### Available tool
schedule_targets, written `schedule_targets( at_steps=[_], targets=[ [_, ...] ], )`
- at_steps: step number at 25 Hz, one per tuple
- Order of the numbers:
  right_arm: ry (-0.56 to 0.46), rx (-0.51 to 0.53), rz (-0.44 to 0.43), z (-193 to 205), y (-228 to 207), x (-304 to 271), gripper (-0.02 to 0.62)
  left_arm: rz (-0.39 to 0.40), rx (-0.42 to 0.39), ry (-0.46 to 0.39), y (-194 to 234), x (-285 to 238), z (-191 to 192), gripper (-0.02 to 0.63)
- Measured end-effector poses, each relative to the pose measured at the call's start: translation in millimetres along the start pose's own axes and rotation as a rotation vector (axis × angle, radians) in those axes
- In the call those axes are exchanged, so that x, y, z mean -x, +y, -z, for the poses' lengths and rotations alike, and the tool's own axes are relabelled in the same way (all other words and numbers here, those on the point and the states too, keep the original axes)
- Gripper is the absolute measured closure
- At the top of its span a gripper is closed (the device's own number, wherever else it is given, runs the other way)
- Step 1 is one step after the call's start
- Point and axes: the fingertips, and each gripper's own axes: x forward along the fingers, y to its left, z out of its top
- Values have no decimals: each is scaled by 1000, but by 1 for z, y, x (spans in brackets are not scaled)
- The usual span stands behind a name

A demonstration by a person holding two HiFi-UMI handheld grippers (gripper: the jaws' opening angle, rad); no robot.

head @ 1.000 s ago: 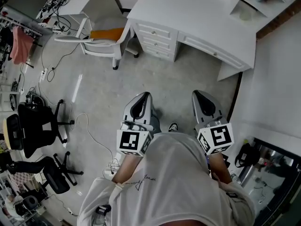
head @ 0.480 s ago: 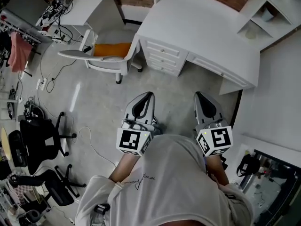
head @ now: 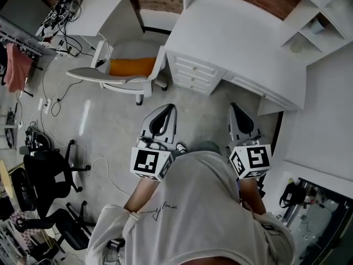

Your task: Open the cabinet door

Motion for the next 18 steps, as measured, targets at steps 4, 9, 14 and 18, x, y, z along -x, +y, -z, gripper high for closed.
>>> schedule_targets(
  at_steps=[4,9,14,18],
  targets=[
    [24,6,8,-1,-8,-18,571,-2,9,8,16,-13,0,586],
    [-5,31,57,-8,-46,-49,571,24,29,40,26,-56,12,586],
    [-39,8,94,-26,-100,-112,571,46,20,59,48,-131,6,586],
    [-50,-25,108,-46,-150,-165,571,73,-6,46,62,-207,-20,586]
  ],
)
